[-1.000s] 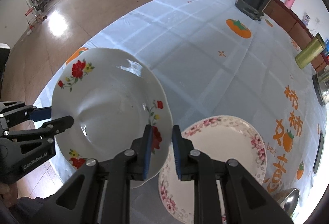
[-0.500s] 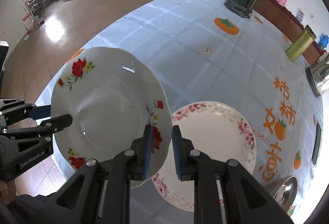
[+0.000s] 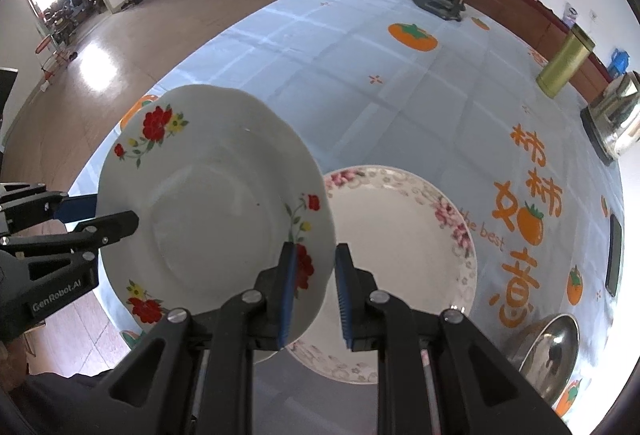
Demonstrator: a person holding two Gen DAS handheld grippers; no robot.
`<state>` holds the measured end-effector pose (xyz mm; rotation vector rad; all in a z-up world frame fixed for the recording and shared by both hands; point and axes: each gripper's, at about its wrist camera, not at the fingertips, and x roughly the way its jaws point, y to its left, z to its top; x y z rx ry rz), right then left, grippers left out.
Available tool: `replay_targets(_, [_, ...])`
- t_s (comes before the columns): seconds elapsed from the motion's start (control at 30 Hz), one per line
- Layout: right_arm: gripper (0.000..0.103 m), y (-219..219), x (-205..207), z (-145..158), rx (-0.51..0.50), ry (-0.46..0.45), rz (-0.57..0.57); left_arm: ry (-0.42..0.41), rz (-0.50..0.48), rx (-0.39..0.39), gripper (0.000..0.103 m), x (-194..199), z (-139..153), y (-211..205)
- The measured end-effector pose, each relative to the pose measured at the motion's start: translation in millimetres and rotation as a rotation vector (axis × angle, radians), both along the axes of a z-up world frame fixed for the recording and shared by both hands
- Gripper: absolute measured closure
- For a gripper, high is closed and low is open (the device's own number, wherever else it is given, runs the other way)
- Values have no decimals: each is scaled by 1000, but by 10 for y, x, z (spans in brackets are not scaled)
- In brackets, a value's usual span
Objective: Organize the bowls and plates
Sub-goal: 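Carry the red-flower plate with both grippers over the pink-floral plate stack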
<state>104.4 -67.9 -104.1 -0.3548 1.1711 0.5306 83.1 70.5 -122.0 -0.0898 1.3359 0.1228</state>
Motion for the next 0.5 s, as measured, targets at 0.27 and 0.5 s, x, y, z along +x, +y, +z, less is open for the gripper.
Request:
replay_targets(0.27, [84, -148, -5, 22, 6, -2, -24, -7, -22, 5, 72, 22, 28, -123])
replay_targets(0.5, [84, -260, -21, 17, 7, -2, -39, -7, -42, 8, 73, 33, 34, -234])
